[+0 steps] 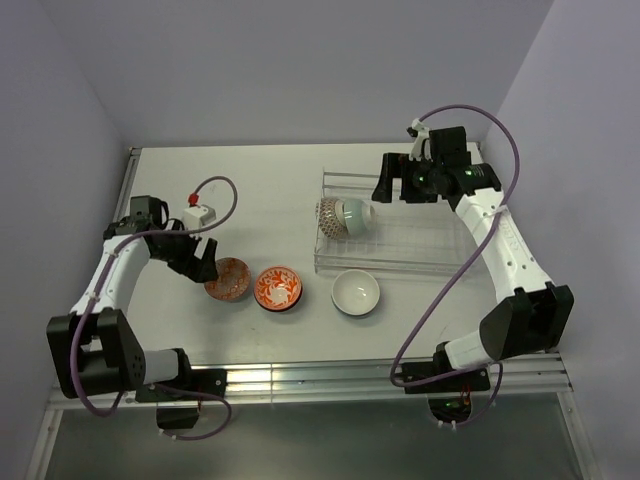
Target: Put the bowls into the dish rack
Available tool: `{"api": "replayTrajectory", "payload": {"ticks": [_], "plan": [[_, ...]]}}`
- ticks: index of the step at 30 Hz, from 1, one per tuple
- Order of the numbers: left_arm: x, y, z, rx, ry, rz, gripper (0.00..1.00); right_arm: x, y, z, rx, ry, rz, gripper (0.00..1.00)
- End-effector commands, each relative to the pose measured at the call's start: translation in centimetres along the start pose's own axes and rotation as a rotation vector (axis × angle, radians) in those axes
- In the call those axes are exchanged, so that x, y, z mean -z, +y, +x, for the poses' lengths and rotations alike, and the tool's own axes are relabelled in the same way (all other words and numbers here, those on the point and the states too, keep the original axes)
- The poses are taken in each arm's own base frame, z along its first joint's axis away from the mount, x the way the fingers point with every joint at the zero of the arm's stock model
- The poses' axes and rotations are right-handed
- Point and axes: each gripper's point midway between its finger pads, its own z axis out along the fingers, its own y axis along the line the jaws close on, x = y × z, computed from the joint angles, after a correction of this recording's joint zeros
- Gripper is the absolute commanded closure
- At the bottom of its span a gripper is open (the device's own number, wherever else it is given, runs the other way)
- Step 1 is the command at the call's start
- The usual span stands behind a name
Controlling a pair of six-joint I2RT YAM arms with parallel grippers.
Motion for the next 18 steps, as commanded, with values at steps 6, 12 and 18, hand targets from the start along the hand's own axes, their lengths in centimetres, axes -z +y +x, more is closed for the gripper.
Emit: {"api": "replayTrajectory", "payload": {"ticks": [6, 12, 18], "plan": [[-3.8, 2.7, 2.5, 0.045, 0.093, -0.016, 0.14, 3.0, 1.5, 0.6, 0.071, -0.022, -0.109, 0.0], [-6.2, 2.7, 3.2, 0.123, 0.107, 0.014, 0.27, 4.3, 0.7, 0.1, 0.037, -0.046, -0.112, 0.0], [-7.9, 2.7, 4.1, 0.139, 0.155, 0.009, 0.5, 6.1, -0.1, -0.3, 0.035, -0.082, -0.087, 0.0]]}}
